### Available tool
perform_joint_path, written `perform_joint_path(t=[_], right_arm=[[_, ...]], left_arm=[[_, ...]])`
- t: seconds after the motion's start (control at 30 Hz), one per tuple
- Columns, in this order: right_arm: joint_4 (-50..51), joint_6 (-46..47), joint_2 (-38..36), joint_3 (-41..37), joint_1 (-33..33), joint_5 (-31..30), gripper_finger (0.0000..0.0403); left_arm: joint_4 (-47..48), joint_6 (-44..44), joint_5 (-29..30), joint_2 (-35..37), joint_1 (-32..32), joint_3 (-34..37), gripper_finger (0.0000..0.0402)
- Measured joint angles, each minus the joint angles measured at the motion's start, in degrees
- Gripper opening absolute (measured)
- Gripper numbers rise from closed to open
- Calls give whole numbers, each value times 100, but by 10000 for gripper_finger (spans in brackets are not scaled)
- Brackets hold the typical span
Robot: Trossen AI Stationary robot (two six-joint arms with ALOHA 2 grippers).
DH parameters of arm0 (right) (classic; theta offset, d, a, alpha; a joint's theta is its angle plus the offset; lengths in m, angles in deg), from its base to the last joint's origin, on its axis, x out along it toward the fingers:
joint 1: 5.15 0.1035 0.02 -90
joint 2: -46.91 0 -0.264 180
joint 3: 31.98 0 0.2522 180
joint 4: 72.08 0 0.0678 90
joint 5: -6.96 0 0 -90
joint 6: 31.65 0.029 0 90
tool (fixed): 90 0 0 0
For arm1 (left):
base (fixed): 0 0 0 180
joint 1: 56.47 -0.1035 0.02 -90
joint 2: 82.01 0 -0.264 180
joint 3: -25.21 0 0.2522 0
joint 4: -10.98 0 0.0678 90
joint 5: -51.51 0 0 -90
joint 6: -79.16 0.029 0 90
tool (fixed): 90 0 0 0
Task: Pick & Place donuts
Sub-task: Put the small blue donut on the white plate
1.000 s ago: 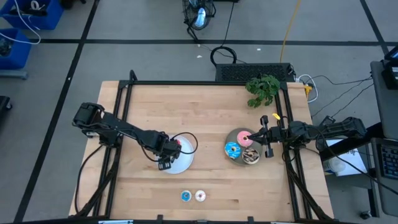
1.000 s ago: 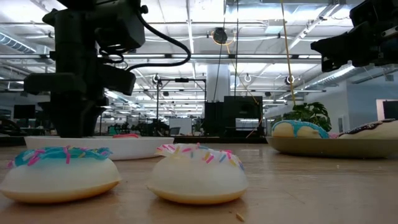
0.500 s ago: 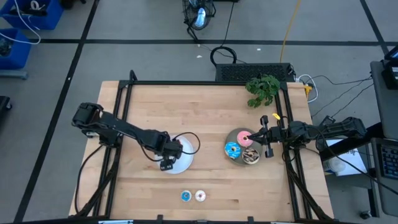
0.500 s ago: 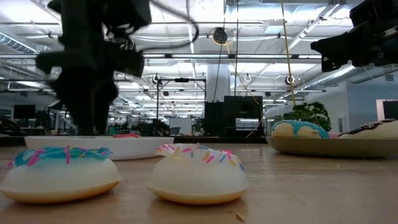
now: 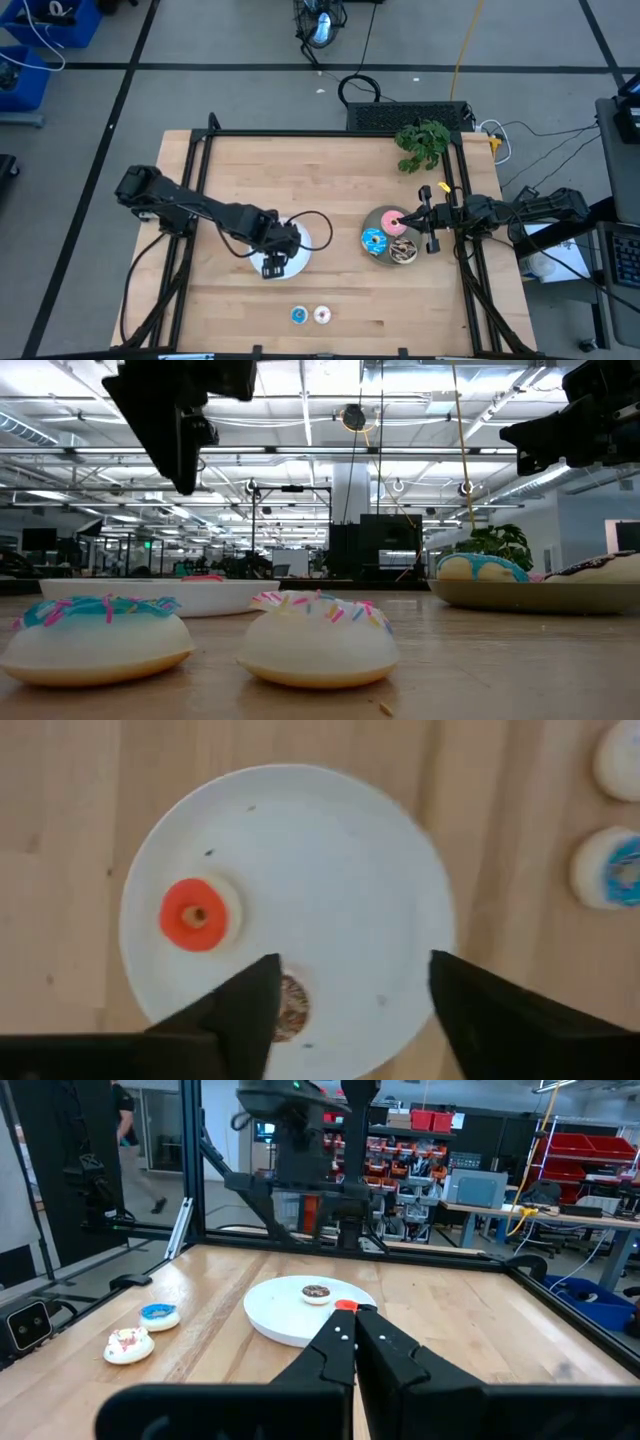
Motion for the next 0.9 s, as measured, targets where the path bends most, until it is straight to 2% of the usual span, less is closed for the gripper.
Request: perform_joint_path(t=[0.33,0.37,0.63,0.8,0.9], right_arm=[[-4,0,0,1,-1,0,0],[-4,1,-1,1,0,0,0],[-7,0,0,-1,0,0,0],[-7,-5,-1,1,1,0,0],[-8,-20,1,-1,-1,0,0]], left_arm=[[259,-294,-11,0,167,-146,25],[255,-351,-11,0,165,-146,13],[98,-434,58,0,165,-146,24],[-633,-645,-105,-17,222,-148,5],[-887,-587,-195,-60,363,-220,8]])
